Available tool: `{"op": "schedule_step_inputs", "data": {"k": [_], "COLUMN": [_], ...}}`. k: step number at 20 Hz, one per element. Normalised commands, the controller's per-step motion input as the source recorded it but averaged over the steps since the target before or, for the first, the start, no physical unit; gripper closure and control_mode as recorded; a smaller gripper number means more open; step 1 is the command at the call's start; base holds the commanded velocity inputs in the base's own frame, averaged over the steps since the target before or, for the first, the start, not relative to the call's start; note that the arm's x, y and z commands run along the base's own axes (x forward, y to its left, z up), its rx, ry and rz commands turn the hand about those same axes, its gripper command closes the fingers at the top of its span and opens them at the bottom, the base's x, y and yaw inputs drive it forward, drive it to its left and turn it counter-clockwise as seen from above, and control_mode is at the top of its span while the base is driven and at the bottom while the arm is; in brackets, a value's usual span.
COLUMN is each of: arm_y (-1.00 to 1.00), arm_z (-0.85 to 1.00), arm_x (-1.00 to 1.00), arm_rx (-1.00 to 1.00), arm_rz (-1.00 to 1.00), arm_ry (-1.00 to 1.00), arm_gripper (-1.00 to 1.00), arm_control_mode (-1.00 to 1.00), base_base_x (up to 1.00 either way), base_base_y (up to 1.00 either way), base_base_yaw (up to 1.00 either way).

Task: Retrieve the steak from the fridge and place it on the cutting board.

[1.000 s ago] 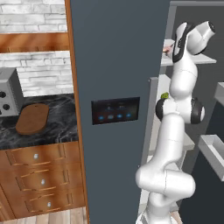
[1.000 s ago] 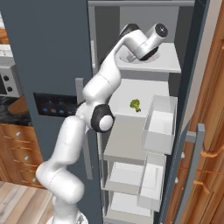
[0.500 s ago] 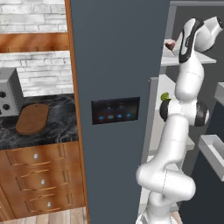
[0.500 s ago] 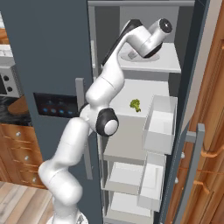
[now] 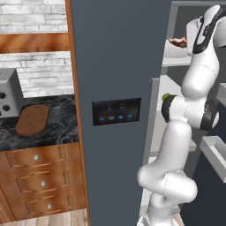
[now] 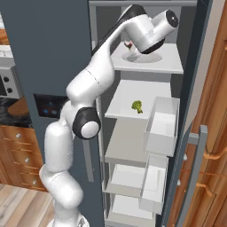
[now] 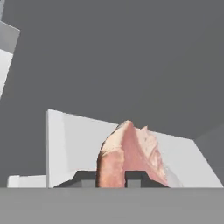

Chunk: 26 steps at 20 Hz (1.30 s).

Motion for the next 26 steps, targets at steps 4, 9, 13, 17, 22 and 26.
{"op": "schedule_step_inputs", "data": {"k": [4, 9, 13, 17, 22, 26], "arm_y": [0.58, 0.27, 0.28, 0.33, 0.16, 0.00], "arm_z": [0.39, 0.17, -0.12, -0.29, -0.37, -0.32], "arm_x": [-1.00, -1.00, -1.00, -1.00, -1.00, -0.90], "arm_rx": [-0.18, -0.15, -0.08, -0.02, 0.00, 0.00], "arm_rz": [0.19, 0.05, 0.00, 0.03, 0.04, 0.02], "arm_ry": [-0.11, -0.04, -0.01, 0.00, 0.00, 0.00], "arm_gripper": [1.00, 1.00, 1.00, 1.00, 1.00, 1.00], "arm_control_mode": [-1.00, -1.00, -1.00, -1.00, -1.00, -1.00], "base_base_x": [0.00, 0.00, 0.00, 0.00, 0.00, 0.00], "base_base_y": [0.00, 0.00, 0.00, 0.00, 0.00, 0.00], "base_base_yaw": [0.00, 0.00, 0.00, 0.00, 0.00, 0.00]}}
